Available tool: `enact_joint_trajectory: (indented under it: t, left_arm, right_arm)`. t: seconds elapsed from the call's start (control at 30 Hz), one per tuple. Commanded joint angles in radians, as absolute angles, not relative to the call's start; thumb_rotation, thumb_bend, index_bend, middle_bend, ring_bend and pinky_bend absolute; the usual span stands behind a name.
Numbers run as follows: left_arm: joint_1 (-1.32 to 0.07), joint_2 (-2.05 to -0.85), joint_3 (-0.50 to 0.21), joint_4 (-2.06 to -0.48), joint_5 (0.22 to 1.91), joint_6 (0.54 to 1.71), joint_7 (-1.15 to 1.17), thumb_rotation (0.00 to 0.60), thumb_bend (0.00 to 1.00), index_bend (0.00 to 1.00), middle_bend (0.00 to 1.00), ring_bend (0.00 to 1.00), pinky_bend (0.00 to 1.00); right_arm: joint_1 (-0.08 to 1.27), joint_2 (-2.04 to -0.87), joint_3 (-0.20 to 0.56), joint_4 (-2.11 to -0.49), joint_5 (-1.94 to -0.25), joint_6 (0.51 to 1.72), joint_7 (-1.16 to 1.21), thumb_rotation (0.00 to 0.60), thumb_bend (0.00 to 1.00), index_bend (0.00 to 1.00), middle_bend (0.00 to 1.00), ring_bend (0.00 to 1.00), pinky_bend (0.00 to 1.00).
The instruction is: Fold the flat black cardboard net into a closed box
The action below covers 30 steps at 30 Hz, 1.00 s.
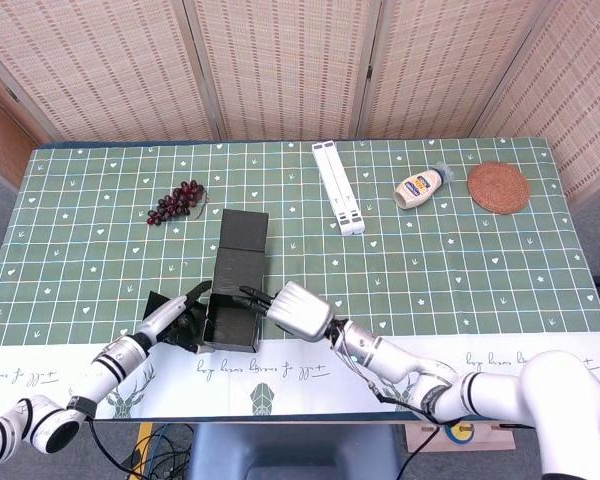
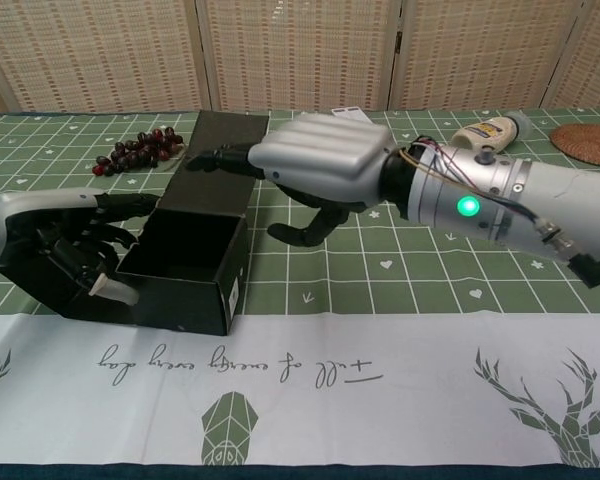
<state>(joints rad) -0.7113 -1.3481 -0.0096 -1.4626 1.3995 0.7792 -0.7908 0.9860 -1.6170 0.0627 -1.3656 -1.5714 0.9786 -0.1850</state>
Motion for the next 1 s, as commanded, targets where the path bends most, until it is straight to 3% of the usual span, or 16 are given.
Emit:
enact_joint_trajectory:
  t: [0.03,0.4,0.73,1.0]
  left_arm:
    - [-0.694,-1.325,-0.017,-1.492,1.382,0.799,-0.75,0.6,0.12,0.02,0.0,0.31,0.5]
    - [-0.634,-1.23,-0.034,-1.582,1.359,0.872,-0.676,0.6,0.12,0.02,0.0,0.31,0.5]
    - [-0.595,-1.174,-0.045,-1.629,1.37,0.912,-0.665,0.6,0.12,0.02,0.0,0.31,0.5]
    - [-0.585,-1.171,-0.046,-1.629,1.387,0.906,-0.68,0.6,0.12,0.02,0.0,0.31,0.5]
  right_arm:
    - [0.939,-1.542,0.069,-1.47,-1.476,0.935,-0.175,0.6,0.47,0.0,0.09,0.74,1.0]
    - [0.945,-1.513,0.093,-1.508,-1.296,0.772,-0.15,0.6,0.51,0.0,0.12,0.74,1.0]
    - [1.047,-1.641,0.178,-1.34,-1.196,0.652,-0.15,0.6,0.52,0.0,0.12,0.74,1.0]
    - [1.112,-1.727,0.233,-1.244,-1.209,0.642,-0.126,0.6,0.53,0.0,0.11,0.74,1.0]
